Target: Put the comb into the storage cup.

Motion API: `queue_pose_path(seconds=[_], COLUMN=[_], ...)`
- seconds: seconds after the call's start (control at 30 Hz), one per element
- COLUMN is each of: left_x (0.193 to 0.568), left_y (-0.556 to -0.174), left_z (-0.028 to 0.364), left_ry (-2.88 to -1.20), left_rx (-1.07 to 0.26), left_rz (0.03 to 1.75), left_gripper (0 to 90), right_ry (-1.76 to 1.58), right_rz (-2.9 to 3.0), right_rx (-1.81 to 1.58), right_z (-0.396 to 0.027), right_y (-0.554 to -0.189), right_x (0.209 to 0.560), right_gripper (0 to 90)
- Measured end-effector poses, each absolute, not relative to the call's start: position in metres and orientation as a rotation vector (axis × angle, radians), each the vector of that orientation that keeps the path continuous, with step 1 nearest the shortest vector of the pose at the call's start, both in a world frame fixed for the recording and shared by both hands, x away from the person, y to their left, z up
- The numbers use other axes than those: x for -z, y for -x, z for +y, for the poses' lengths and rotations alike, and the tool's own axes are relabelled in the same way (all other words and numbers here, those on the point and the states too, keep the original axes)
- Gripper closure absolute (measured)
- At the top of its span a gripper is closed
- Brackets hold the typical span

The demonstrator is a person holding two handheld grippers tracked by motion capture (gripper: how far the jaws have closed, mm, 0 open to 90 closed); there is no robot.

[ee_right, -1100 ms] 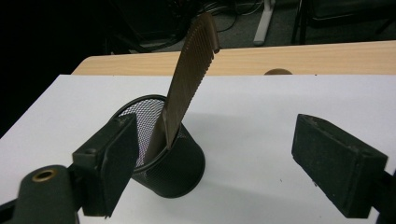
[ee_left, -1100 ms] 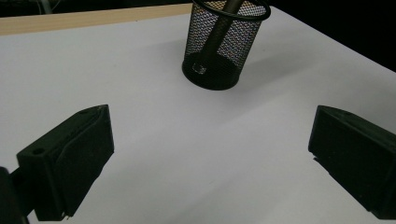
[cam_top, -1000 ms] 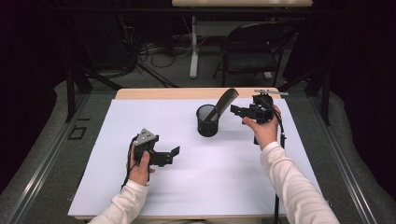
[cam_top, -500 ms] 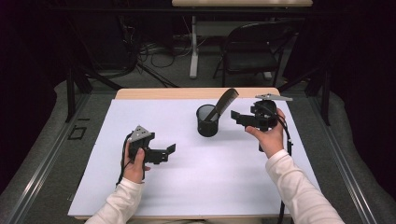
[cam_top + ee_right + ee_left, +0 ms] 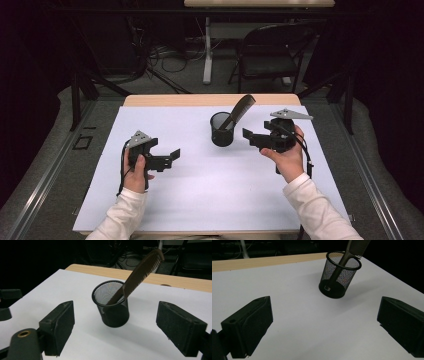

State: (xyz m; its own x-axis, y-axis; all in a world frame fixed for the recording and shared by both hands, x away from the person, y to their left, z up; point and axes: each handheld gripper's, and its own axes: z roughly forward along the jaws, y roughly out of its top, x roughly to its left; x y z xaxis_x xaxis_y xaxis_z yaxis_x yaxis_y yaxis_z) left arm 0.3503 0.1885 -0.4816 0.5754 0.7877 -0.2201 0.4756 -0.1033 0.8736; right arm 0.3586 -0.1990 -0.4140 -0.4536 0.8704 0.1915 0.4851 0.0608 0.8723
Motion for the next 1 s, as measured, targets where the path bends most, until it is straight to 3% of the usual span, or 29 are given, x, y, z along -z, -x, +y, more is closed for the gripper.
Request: queue_pose_path(seconds=[1.0], left_x=[0.476], left_y=[-0.353], left_z=[0.204], left_ry=[-1.705], left_rx=[-0.389], left_rz=[1.077], left_gripper=[0.3], right_ry=[-1.290], right_rz=[1.991], right_rx=[-1.397], right_z=[-0.181], right_y=[-0.299], right_x=[0.465], right_gripper=[15.2])
